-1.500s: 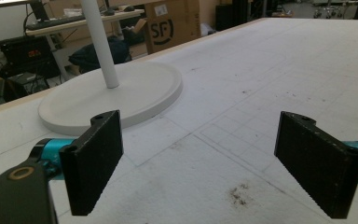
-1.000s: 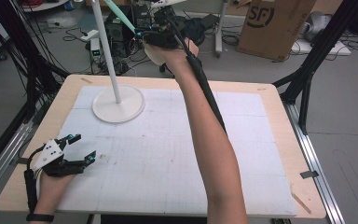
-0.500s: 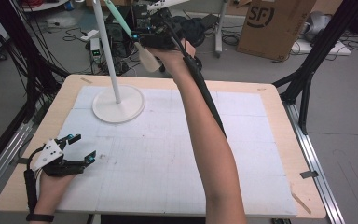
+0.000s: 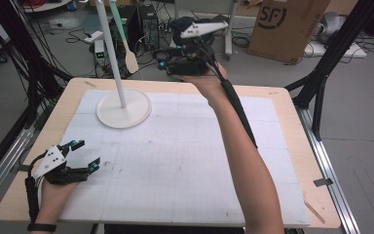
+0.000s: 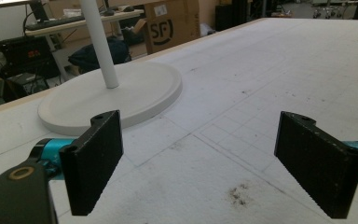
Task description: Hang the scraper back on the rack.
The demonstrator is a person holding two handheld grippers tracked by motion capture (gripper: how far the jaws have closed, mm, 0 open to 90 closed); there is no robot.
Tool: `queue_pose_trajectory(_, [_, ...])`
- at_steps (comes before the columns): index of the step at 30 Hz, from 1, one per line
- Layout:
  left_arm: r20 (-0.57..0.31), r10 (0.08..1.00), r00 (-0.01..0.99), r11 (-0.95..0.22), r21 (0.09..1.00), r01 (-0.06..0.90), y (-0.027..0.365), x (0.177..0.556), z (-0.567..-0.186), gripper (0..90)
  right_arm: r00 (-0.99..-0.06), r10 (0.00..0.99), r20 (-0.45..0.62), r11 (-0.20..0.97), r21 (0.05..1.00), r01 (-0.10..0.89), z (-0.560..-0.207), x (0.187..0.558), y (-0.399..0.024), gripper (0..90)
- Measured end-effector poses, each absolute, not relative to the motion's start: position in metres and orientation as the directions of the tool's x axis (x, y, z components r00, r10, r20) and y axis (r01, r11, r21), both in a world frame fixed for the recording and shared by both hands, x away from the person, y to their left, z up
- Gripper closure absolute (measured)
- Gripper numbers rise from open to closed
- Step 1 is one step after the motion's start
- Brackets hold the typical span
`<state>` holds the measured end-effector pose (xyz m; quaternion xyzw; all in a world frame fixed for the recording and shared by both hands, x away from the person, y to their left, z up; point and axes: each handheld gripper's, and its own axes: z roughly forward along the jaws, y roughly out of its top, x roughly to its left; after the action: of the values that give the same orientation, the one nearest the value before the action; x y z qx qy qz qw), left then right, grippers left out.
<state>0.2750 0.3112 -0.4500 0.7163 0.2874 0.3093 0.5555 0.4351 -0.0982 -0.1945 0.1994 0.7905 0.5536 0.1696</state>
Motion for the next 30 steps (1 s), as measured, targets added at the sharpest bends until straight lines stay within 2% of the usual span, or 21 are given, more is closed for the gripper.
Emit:
queue_pose_trajectory(8, [0.124, 0.757, 0.641, -0.219, 0.973, 0.07, 0.311, 0.275, -0.45, 15.8, -0.864, 0.504, -0.009, 0.299, 0.94, 0.165, -0.256, 0.403, -0.167, 32.9])
queue_pose_trajectory(19, [0.126, 0.762, 0.635, -0.22, 0.973, 0.071, 0.311, 0.275, -0.45, 15.8, -0.844, 0.534, 0.046, 0.235, 0.951, 0.2, -0.34, 0.345, -0.255, 27.0])
queue_pose_trajectory(30, [0.124, 0.765, 0.632, -0.217, 0.973, 0.072, 0.311, 0.275, -0.45, 15.8, -0.8, 0.598, 0.044, 0.218, 0.952, 0.216, -0.404, 0.302, -0.295, 23.3])
